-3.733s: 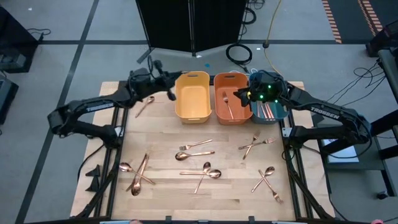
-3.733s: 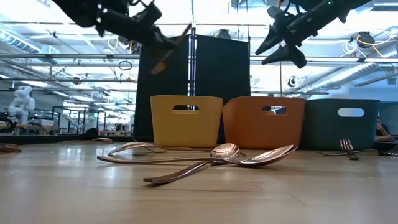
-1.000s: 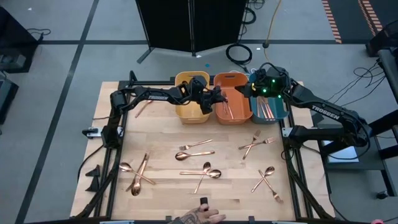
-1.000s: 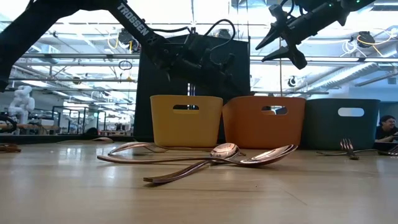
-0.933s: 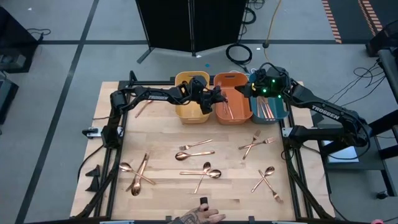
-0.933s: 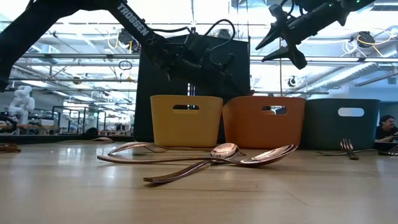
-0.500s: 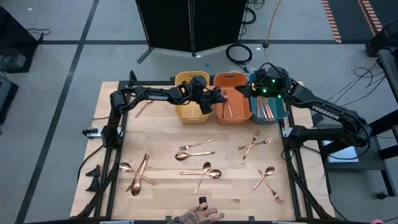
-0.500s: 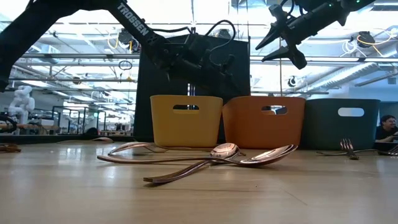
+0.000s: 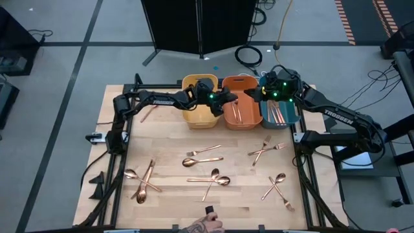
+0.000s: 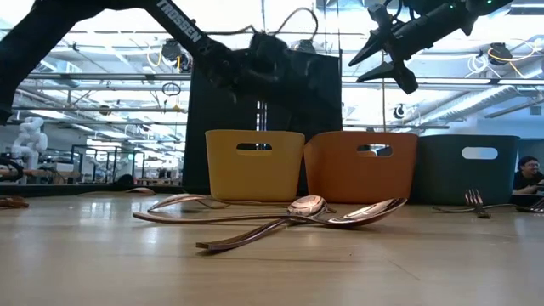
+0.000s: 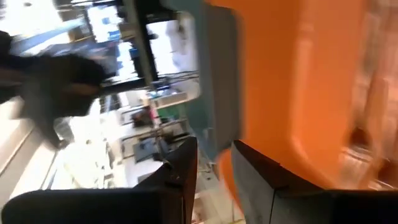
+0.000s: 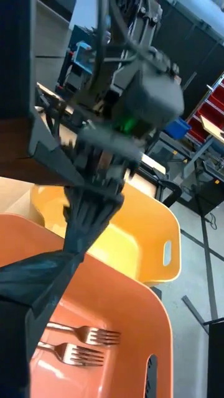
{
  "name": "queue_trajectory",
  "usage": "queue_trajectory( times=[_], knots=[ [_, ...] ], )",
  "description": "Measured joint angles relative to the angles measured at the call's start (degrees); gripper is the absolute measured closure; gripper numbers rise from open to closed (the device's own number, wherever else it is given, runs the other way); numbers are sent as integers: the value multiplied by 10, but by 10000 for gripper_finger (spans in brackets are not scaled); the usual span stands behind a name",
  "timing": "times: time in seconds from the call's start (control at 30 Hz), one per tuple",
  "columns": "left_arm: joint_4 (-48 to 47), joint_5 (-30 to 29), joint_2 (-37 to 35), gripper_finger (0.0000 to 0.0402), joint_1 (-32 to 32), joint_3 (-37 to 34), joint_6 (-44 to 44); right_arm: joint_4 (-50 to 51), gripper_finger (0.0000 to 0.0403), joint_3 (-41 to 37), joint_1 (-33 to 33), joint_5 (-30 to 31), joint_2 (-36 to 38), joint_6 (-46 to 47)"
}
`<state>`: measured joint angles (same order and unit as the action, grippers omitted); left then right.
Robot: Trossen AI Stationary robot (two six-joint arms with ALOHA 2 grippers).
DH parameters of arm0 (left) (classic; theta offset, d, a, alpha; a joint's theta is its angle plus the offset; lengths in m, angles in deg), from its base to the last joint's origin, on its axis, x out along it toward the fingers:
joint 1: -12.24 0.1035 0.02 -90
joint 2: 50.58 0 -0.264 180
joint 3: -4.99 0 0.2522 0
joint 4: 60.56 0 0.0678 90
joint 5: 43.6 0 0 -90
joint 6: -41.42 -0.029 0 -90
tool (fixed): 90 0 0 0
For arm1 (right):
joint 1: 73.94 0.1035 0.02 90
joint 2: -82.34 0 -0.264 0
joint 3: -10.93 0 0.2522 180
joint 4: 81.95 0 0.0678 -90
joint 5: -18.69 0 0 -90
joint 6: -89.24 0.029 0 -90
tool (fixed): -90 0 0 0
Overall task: Sort silverware
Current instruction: Put the copper fork into the orange bin
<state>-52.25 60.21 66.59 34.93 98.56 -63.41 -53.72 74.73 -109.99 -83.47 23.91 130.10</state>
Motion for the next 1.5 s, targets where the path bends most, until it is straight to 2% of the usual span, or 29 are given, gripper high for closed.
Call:
queue_trajectory(
  times=[0.27,0.5,0.6,0.8,1.0,1.17,1.3,1.5],
  knots=[
    [18,-9,-69,305,-13,2,199,-39,234,0,-6,-11,1,-22],
    [-1,-55,-117,305,-37,2,514,-100,234,0,-7,-18,9,-39],
    [-45,-68,-133,305,-55,2,602,-95,234,0,-6,-18,19,-38],
    [-119,-68,-141,305,-96,2,630,-96,234,0,12,-17,38,-29],
    [-119,-74,-143,305,-144,2,665,-78,234,0,54,-46,63,-43],
    [-105,-150,-142,305,-183,2,808,-12,234,0,78,-92,96,-77],
    [-89,-241,-136,305,-229,2,901,41,234,0,90,-144,134,-110],
    [-61,-398,-121,305,-318,12,1019,94,234,0,106,-153,189,-117]
  ],
)
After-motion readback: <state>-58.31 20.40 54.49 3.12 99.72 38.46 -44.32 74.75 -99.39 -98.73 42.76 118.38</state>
